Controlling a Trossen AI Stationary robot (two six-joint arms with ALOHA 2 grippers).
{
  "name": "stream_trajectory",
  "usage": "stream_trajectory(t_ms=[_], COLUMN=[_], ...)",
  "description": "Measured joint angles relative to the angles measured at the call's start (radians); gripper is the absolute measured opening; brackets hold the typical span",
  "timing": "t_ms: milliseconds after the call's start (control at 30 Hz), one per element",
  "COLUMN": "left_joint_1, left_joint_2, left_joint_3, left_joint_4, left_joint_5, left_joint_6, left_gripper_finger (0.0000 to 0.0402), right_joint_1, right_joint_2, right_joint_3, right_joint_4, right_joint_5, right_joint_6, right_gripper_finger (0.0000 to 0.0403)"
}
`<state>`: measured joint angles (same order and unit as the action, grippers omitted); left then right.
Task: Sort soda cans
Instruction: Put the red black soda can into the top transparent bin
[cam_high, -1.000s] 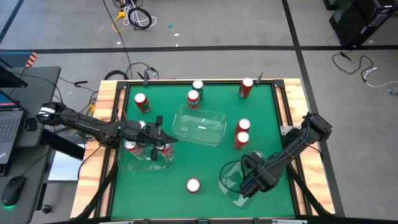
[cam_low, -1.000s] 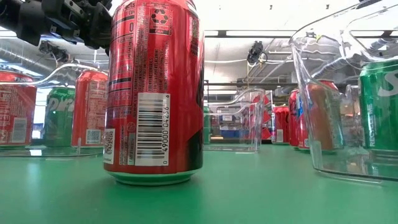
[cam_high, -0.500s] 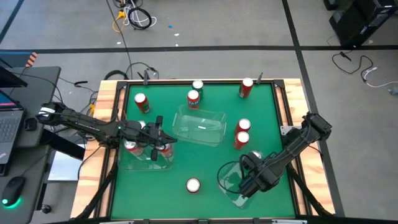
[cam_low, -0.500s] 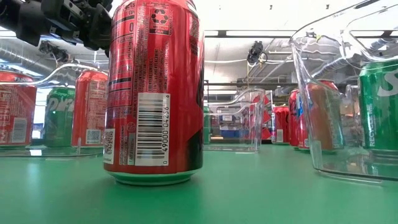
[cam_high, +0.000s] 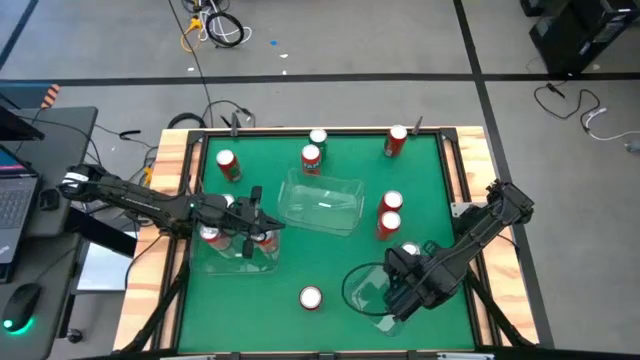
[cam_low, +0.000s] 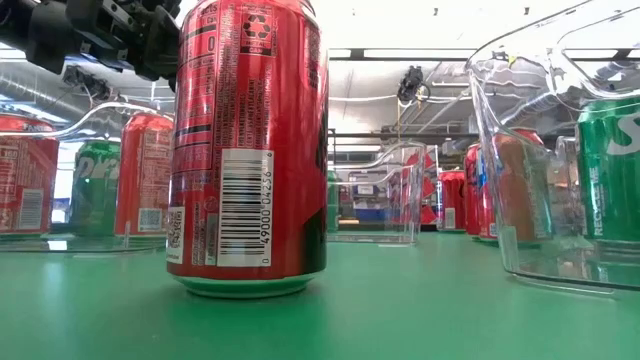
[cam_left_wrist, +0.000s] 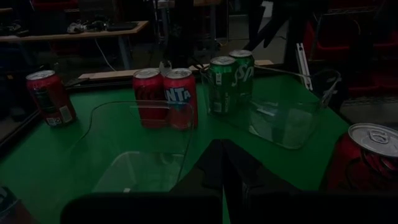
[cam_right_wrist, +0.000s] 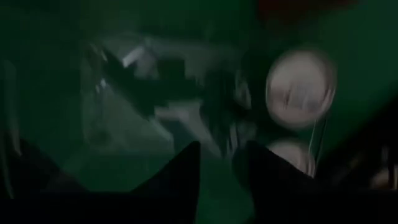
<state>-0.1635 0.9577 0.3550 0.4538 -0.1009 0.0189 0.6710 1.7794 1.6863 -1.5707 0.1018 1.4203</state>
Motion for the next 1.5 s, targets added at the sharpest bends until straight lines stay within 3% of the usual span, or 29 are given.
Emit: stream_trajectory(t_ms=[167,333,600,1067,1200,1333,1500], left_joint_1=[0.000,0.000,0.000,0.000,0.000,0.000,0.000], left_joint_2=[0.000,0.000,0.000,0.000,0.000,0.000,0.000], left_joint_3=[0.000,0.000,0.000,0.000,0.000,0.000,0.000], left_joint_4=[-0.010,-0.011,-0.033,-0.035,-0.036,-0.050,-0.067], left_joint_5=[-0.048,-0.071,-0.073,-0.074,-0.074,-0.074,-0.074], left_joint_6=[-0.036,-0.028,-0.029,-0.031,-0.031,-0.031,-0.032], left_gripper_finger=[0.0001,0.0001,0.0001,0.0001,0.0001,0.0001,0.0001], right_joint_1=[-0.017,-0.089,-0.234,-0.579,-0.646,-0.627,-0.491], right_joint_2=[-0.001,0.000,0.001,0.002,0.002,0.002,0.002], right_joint_3=[0.007,0.007,0.007,0.007,0.007,0.007,0.007], right_joint_4=[0.001,0.073,0.467,0.515,0.574,0.653,0.762], right_joint_5=[0.288,0.520,0.579,0.294,0.116,-0.072,-0.121], right_joint_6=[-0.079,-0.311,-0.804,-1.022,-1.035,-1.063,-1.104], right_gripper_finger=[0.0071,0.0062,0.0062,0.0078,0.0110,0.0161,0.0239])
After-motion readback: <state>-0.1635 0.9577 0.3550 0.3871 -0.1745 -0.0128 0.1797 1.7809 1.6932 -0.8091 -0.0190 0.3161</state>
